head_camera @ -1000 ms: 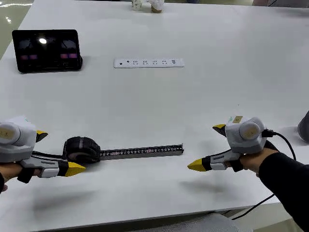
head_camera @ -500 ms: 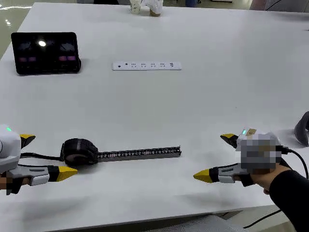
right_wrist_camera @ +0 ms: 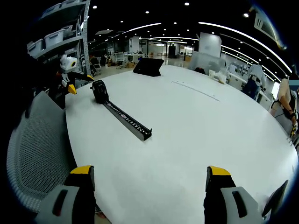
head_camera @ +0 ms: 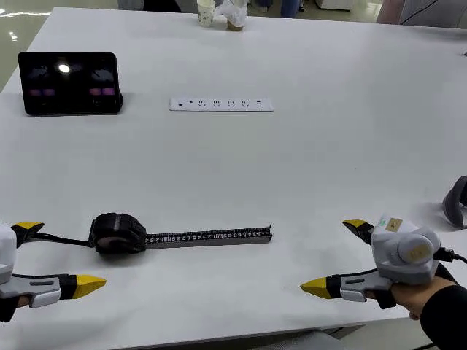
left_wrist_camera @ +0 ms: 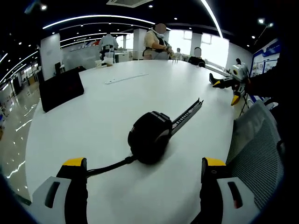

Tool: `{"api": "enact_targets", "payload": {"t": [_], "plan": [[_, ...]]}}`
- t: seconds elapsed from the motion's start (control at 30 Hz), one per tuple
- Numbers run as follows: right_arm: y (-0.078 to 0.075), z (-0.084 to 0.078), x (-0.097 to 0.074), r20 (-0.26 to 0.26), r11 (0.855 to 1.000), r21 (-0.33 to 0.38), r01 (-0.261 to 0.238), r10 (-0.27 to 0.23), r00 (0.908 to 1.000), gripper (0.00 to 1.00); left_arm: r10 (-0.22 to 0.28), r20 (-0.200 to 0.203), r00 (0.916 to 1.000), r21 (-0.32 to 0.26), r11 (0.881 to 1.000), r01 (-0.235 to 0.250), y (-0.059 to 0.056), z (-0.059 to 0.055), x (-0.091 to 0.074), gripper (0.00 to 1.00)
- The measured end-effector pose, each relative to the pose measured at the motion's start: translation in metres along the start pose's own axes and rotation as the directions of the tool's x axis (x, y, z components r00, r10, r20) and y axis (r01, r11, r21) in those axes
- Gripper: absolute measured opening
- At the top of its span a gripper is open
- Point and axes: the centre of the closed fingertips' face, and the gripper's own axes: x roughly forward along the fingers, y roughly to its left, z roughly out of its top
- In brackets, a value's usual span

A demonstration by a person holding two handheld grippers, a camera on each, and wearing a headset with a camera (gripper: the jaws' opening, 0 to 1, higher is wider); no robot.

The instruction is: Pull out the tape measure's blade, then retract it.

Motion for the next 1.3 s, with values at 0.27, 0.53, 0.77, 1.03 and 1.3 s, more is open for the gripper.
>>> {"api": "enact_targets", "payload": {"t": [0.27,0.53,0.77,1.03,1.3], "plan": [[-0.002,-0.005,-0.005,0.008,1.0,0.015,0.007,-0.007,0.9999,0.99,0.008,0.006,0.9999,-0.007,1.0,-0.008,-0.003,-0.001,-0.004,0.99],[0.002,-0.005,-0.005,0.016,1.0,0.025,0.0,0.0,0.9999,0.99,0.018,0.011,0.9998,-0.012,1.0,-0.018,-0.004,-0.004,-0.007,0.99],[0.0,-0.006,-0.005,0.013,1.0,0.025,0.008,-0.008,0.9999,0.99,0.018,0.005,0.9998,-0.011,1.0,-0.018,-0.006,-0.007,-0.007,0.99],[0.001,-0.01,-0.004,0.005,1.0,0.026,0.0,-0.001,1.0,0.99,0.025,-0.001,0.9997,-0.008,1.0,-0.025,-0.006,-0.006,-0.006,0.99],[0.002,-0.012,-0.005,0.0,1.0,0.023,-0.003,0.003,1.0,0.99,0.018,0.008,0.9998,-0.008,1.0,-0.018,-0.012,0.004,-0.001,0.99]]}}
